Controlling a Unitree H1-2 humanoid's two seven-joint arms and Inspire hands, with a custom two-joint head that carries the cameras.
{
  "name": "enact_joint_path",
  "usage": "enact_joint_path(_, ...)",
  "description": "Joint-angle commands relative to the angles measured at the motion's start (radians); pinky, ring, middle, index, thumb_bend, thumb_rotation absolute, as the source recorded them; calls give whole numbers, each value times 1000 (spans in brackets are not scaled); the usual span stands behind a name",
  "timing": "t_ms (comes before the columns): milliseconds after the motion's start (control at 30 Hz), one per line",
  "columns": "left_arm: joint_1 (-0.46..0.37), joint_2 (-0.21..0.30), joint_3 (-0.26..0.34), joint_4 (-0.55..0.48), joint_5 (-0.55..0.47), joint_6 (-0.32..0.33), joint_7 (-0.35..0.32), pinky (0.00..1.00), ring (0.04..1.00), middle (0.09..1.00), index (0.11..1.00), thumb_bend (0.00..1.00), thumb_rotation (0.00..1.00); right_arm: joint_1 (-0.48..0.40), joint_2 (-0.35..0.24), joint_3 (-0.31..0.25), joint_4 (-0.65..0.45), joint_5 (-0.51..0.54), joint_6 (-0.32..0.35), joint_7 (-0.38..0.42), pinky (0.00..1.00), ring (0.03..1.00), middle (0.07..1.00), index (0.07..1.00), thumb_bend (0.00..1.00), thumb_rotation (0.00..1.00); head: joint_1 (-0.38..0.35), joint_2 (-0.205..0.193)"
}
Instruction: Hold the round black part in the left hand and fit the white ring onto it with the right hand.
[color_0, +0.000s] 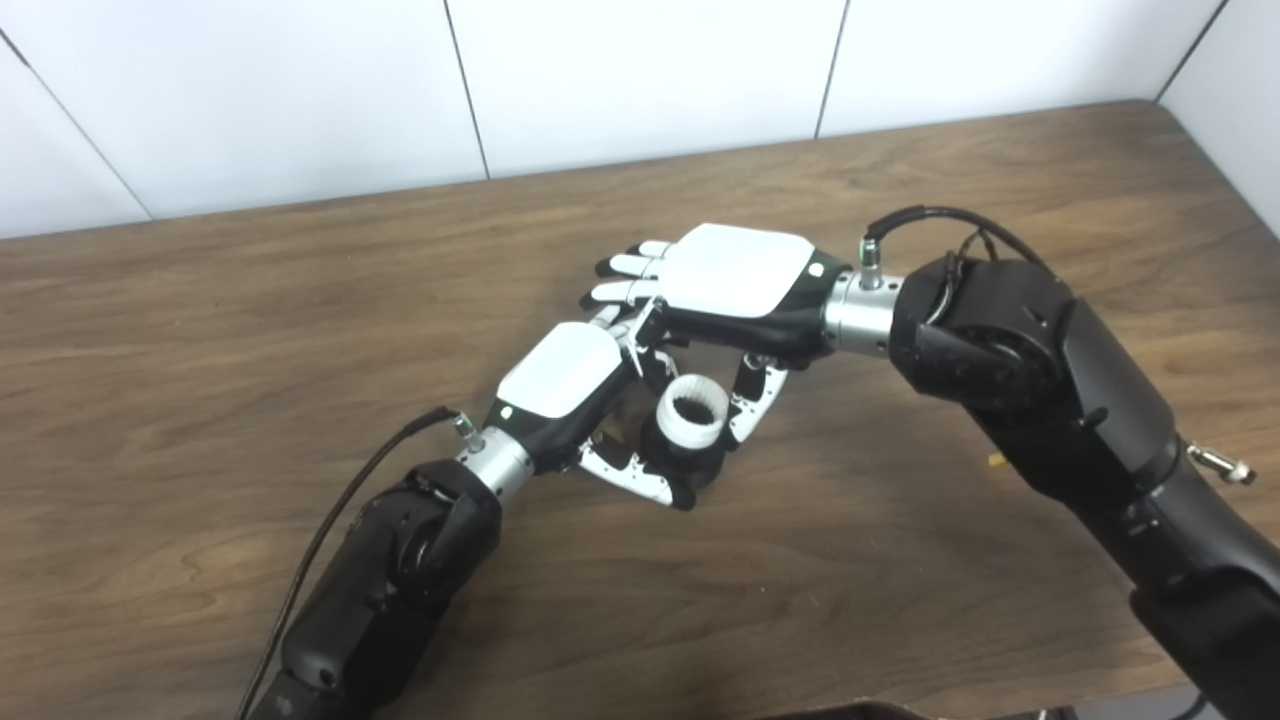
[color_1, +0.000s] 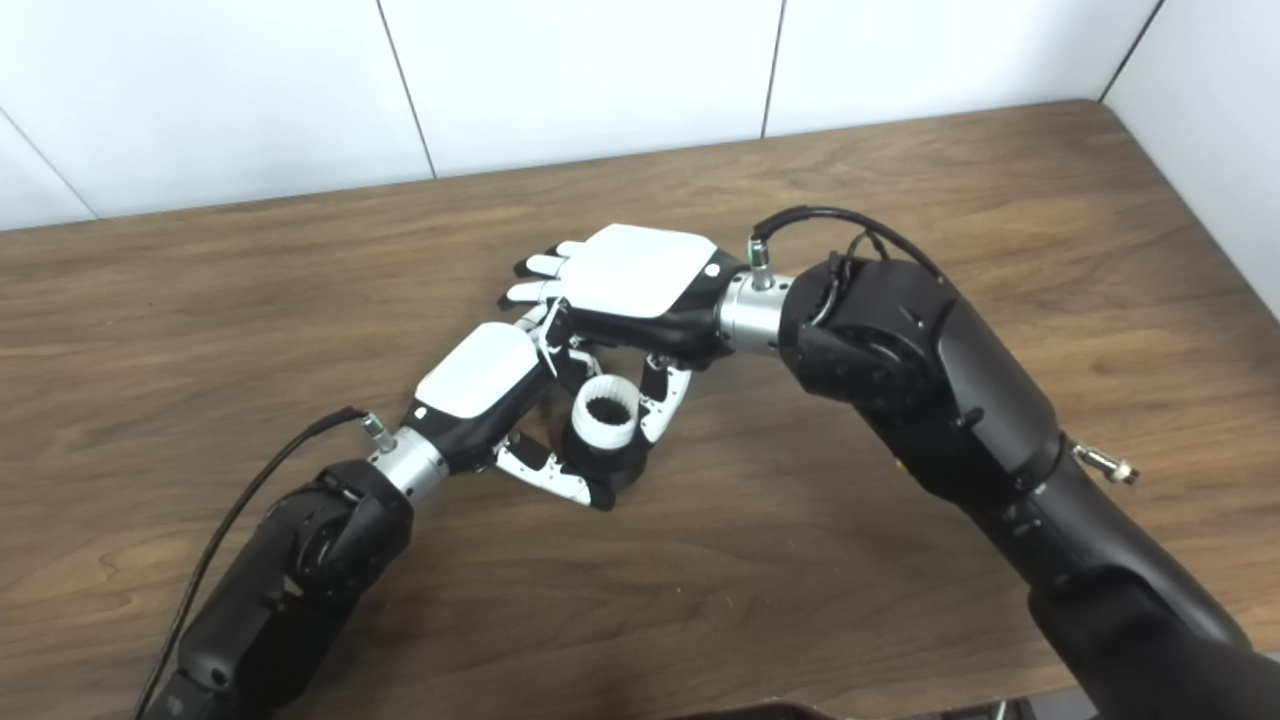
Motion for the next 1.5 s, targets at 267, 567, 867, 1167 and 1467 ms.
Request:
enact_joint_path(267,-18,-11,4,-45,4,9,-6,1000,910,857,480,514,51,-11,2,-4,-1,-7,-25,-40,994,1000,951,482,511,134,2,4)
enact_joint_path(567,-13,-9,4,-52,-1,6,-10,1000,909,864,480,513,52,-2,4,2,-1,-21,-34,-48,1000,1000,948,482,512,134,-6,8)
enact_joint_path(867,-2,-11,7,-65,-1,14,-15,1000,912,865,480,514,52,0,-3,0,-4,-29,-44,-42,1000,1000,951,482,512,135,-7,12)
enact_joint_path(1167,9,-10,7,-76,-6,19,-20,1000,912,866,480,514,51,6,2,-3,-1,-34,-50,-44,1000,1000,952,482,512,133,-7,14)
enact_joint_path(1467,12,-11,8,-81,-9,17,-22,1000,916,869,479,514,50,7,2,-4,-3,-33,-50,-44,1000,1000,948,481,513,134,-9,25)
